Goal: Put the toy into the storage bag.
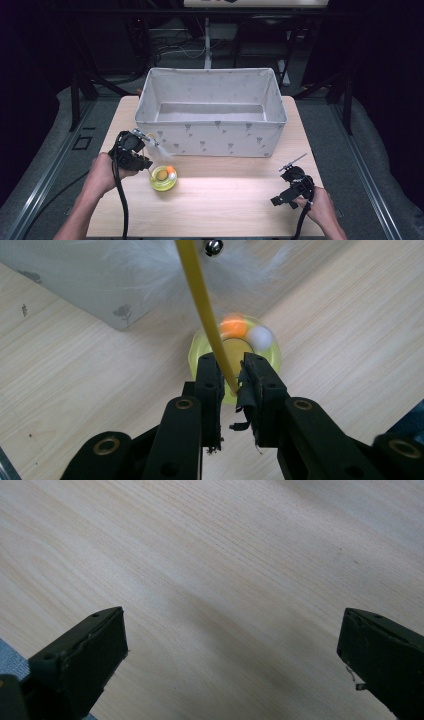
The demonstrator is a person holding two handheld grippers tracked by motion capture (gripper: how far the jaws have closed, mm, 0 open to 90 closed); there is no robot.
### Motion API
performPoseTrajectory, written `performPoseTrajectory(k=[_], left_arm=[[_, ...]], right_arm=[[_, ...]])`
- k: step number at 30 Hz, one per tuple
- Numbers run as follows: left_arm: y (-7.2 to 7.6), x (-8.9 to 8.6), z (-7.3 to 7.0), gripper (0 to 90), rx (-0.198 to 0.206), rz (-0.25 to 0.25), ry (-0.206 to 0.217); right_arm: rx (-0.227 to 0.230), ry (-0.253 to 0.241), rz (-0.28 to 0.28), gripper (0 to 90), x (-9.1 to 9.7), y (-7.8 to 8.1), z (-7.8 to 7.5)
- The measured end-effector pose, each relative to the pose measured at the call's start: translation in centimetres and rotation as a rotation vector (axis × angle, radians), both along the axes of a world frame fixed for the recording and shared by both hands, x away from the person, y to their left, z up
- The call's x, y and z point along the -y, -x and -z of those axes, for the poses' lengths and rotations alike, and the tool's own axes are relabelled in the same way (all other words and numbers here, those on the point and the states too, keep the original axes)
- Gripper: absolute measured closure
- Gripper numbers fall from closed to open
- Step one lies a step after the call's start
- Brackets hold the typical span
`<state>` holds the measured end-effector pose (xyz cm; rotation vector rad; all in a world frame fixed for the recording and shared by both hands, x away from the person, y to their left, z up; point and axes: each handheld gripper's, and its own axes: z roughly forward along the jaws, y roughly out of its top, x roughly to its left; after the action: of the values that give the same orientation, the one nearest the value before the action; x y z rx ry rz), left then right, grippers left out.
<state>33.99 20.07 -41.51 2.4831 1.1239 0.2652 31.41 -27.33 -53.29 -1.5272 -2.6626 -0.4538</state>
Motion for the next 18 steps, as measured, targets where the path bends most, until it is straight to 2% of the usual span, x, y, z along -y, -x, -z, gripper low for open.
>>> performPoseTrajectory(k=[6,8,11,18], left_arm=[[0.04,-0.02,-0.08,81.9,-0.001,0.004,0.001],[0.03,0.0,-0.07,83.8,0.0,0.005,0.003],[0.06,0.01,-0.09,87.4,-0.001,0.007,0.003],[0.09,0.18,-0.24,88.1,0.003,0.018,0.002]], right_arm=[[0.002,0.002,-0.001,0.0,-0.04,-0.02,0.04],[0.013,-0.019,0.021,0.0,-0.14,0.1,0.21],[-0.004,0.009,-0.009,0.0,-0.01,-0.07,0.04],[-0.004,-0.003,0.0,0.0,-0.08,-0.03,0.1]])
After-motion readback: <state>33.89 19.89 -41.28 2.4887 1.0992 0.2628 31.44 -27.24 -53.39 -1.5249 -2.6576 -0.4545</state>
